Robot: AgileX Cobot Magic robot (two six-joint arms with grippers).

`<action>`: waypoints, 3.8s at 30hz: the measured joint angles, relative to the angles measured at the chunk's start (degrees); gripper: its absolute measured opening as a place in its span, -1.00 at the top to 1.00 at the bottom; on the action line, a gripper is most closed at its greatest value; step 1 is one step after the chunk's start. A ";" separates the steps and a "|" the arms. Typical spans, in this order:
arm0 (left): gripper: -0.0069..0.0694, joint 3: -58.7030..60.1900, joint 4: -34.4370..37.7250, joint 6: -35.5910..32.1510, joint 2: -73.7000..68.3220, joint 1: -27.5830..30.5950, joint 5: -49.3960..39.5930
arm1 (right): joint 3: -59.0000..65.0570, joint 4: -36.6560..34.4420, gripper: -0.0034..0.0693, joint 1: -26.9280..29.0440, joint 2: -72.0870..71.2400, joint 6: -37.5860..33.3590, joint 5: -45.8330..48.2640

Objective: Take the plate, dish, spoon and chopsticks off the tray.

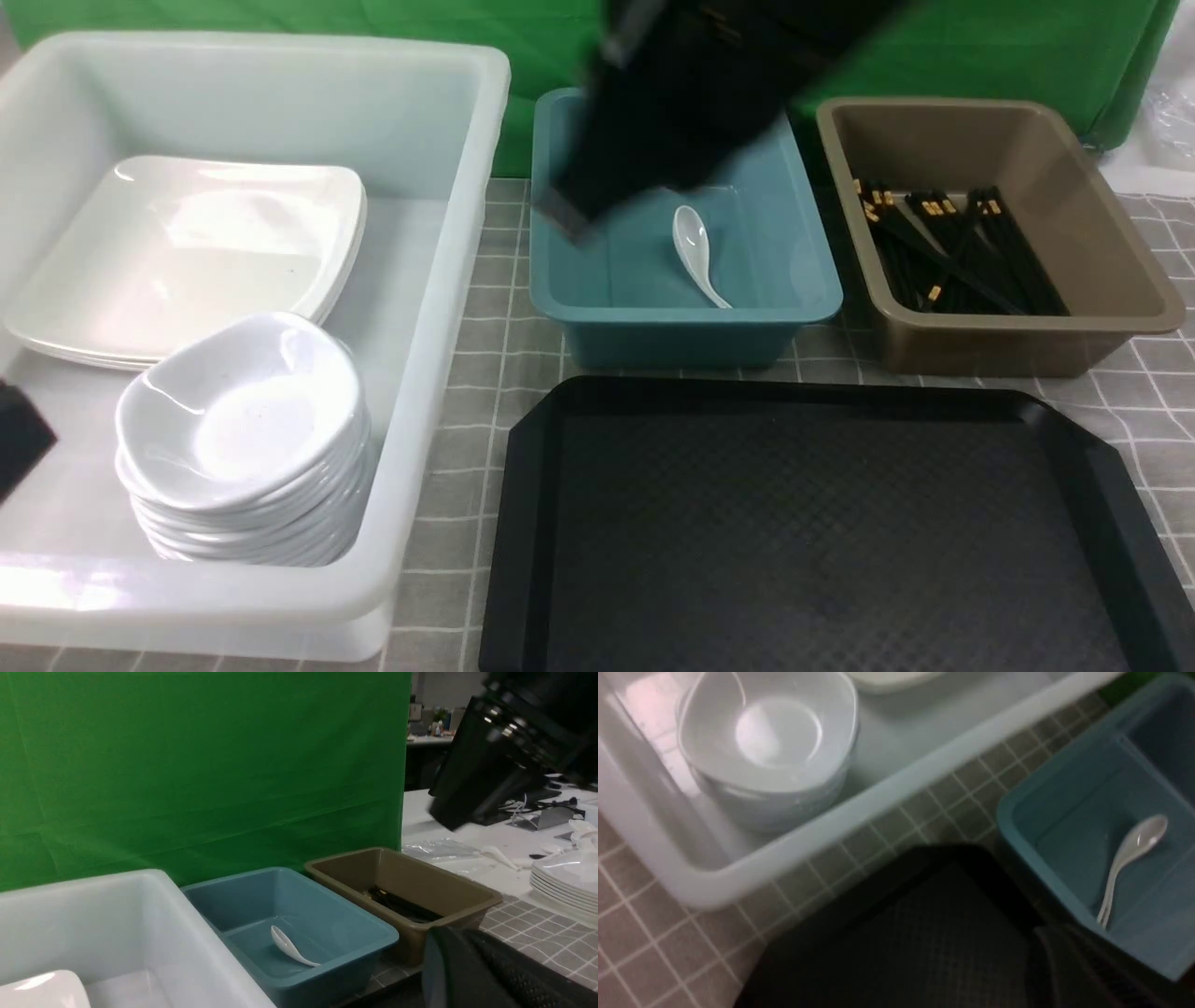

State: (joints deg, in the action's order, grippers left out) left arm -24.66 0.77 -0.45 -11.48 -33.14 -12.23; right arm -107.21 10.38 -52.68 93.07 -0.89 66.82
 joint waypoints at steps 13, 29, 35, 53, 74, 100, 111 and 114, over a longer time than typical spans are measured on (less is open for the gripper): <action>0.79 6.04 -1.63 -0.62 -0.02 0.00 4.58 | 18.17 -0.06 0.76 0.00 -10.49 1.37 -0.43; 0.79 6.21 -1.81 -0.97 -0.02 0.00 4.63 | 21.22 3.42 0.78 1.13 -15.94 -1.42 -18.93; 0.79 6.21 -1.81 -1.02 -0.02 0.00 4.63 | 35.13 -5.38 0.85 10.31 -24.08 -1.42 -37.81; 0.79 6.21 -1.81 -1.02 -0.02 0.00 4.63 | 86.87 -12.00 0.86 47.69 -68.68 -1.49 -54.58; 0.79 6.21 -1.81 -1.09 -0.02 0.00 4.86 | 107.53 -12.68 0.86 53.07 -92.98 -1.37 -52.44; 0.79 6.21 -5.46 -1.04 -0.02 0.00 5.27 | 107.53 -12.85 0.61 53.07 -93.00 -0.15 -52.27; 0.79 10.92 -1.87 -3.57 3.13 23.72 8.65 | 107.53 -12.85 0.56 53.07 -93.00 -0.09 -52.27; 0.79 15.79 0.66 -4.48 6.60 31.59 8.73 | 107.53 -12.85 0.55 53.07 -93.00 -0.09 -52.27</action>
State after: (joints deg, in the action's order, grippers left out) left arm -8.87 1.43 -4.93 -4.87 -1.54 -3.50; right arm 0.33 -2.47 0.38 0.07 -0.98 14.55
